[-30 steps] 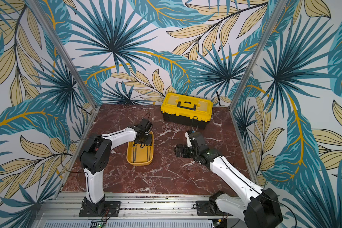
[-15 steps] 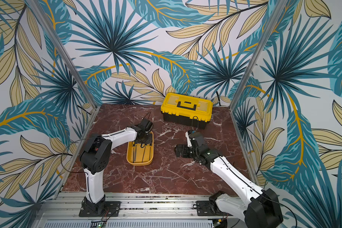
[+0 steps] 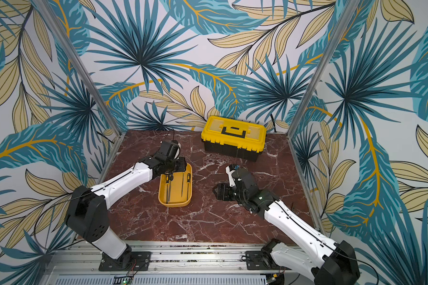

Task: Take the file tool out of the storage box
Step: Pick up the file tool from the storage box.

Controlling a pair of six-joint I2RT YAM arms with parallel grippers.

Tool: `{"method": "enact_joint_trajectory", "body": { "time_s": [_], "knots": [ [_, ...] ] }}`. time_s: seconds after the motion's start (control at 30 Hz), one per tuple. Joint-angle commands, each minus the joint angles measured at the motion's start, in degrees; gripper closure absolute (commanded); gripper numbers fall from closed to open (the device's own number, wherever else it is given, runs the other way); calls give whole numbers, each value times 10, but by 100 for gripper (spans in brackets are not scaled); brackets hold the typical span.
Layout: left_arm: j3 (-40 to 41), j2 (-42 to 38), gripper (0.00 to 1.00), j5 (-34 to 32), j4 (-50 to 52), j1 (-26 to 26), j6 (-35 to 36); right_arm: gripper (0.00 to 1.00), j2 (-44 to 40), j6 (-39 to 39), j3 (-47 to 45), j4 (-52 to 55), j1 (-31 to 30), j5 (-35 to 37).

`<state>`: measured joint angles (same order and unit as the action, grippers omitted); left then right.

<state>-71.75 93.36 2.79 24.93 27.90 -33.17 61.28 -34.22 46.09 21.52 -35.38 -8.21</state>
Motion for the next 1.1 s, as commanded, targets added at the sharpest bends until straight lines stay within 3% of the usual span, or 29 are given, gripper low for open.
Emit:
{"method": "enact_joint_trajectory", "body": {
  "time_s": [0.0,0.3,0.63,1.07],
  "knots": [
    [40,-23,85,63,-57,-4,-77,32,24,-34,14,-35,-29,1],
    [78,-50,85,129,-120,-5,-168,46,104,-62,51,-85,-72,-19],
    [94,-61,85,162,-135,-7,-200,59,163,-66,87,-124,-95,-40],
    [97,-57,86,182,-149,-8,-209,68,185,-62,104,-116,-103,-36]
  ]
}}
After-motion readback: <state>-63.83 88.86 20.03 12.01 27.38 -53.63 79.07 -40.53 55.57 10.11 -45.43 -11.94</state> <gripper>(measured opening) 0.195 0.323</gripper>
